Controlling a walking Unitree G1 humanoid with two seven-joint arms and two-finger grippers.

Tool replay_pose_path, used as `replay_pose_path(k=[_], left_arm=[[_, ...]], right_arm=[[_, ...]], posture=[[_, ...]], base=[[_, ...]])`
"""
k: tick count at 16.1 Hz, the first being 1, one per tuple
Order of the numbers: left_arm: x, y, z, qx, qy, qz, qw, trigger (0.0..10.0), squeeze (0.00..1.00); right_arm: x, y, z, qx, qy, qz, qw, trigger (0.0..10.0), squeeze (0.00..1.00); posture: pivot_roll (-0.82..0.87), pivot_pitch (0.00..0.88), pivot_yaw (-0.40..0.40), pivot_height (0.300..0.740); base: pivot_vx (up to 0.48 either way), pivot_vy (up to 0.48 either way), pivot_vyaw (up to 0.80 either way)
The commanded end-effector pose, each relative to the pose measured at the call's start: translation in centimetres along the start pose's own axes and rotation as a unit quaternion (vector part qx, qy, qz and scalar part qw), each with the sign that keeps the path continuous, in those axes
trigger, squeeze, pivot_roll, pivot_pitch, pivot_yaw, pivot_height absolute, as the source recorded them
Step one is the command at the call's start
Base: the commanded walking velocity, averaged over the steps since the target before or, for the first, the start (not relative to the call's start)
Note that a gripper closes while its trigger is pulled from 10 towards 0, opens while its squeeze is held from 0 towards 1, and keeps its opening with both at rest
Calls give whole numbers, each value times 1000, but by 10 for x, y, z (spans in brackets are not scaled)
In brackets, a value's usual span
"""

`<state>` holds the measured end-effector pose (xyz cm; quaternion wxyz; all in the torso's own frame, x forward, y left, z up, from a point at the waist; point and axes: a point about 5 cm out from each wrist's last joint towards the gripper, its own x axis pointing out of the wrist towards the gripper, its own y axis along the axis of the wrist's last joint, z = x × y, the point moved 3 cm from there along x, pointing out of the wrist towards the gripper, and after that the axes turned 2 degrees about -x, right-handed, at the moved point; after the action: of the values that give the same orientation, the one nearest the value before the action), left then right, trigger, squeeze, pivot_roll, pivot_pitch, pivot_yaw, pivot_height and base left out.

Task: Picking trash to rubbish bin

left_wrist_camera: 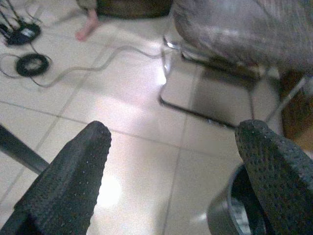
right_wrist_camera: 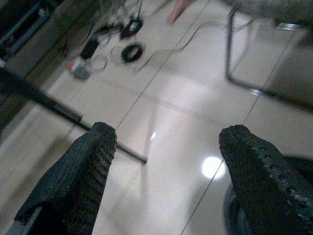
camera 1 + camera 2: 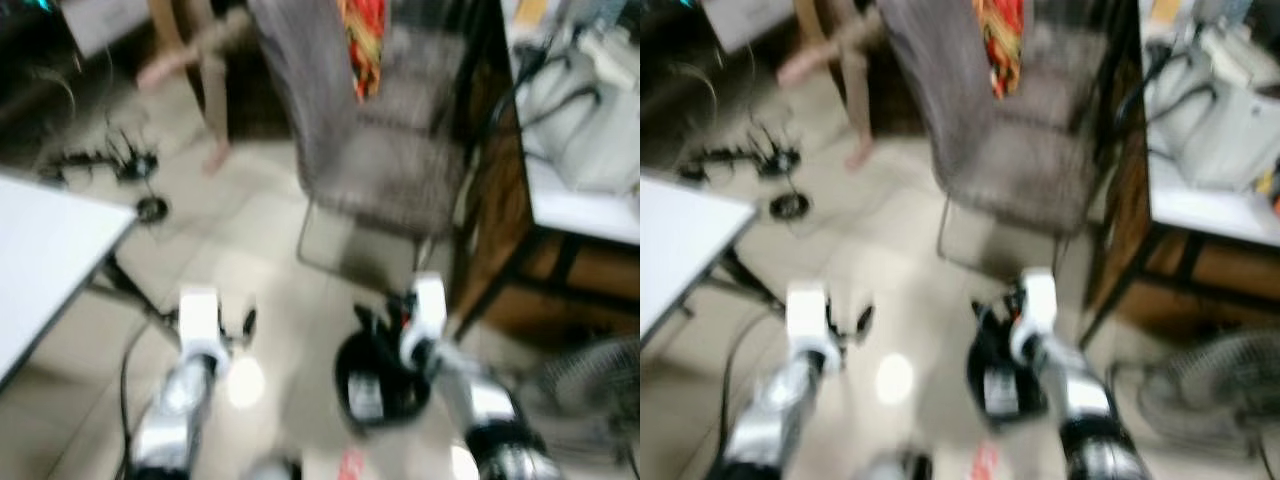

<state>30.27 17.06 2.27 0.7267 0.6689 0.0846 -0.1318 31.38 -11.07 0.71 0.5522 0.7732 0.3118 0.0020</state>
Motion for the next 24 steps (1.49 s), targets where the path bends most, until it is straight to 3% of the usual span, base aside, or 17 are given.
replay_pose_path(k=[1, 15, 19, 24], left_arm=[[0, 0, 7, 1, -14, 1, 1000, 10000, 0], [2, 0, 13, -12, -1, 3, 1000, 10000, 0], [2, 3, 9, -10, 15, 13, 1000, 10000, 0], [-2, 7, -8, -10, 65, 30, 997, 10000, 0]], right_arm=[[-2, 2, 4, -1, -10, 0, 1000, 10000, 0], [-5, 3, 3, -6, -18, -8, 1000, 10000, 0], [-5, 3, 3, -9, -16, -9, 1000, 10000, 0], [-4, 6, -1, -25, -7, -8, 1000, 10000, 0]], posture=[[-72, 71, 46, 740], [-79, 67, 42, 740], [-77, 70, 39, 740], [-71, 76, 36, 740]], base=[[0, 0, 800], [0, 0, 800], [0, 0, 800], [0, 0, 800]])
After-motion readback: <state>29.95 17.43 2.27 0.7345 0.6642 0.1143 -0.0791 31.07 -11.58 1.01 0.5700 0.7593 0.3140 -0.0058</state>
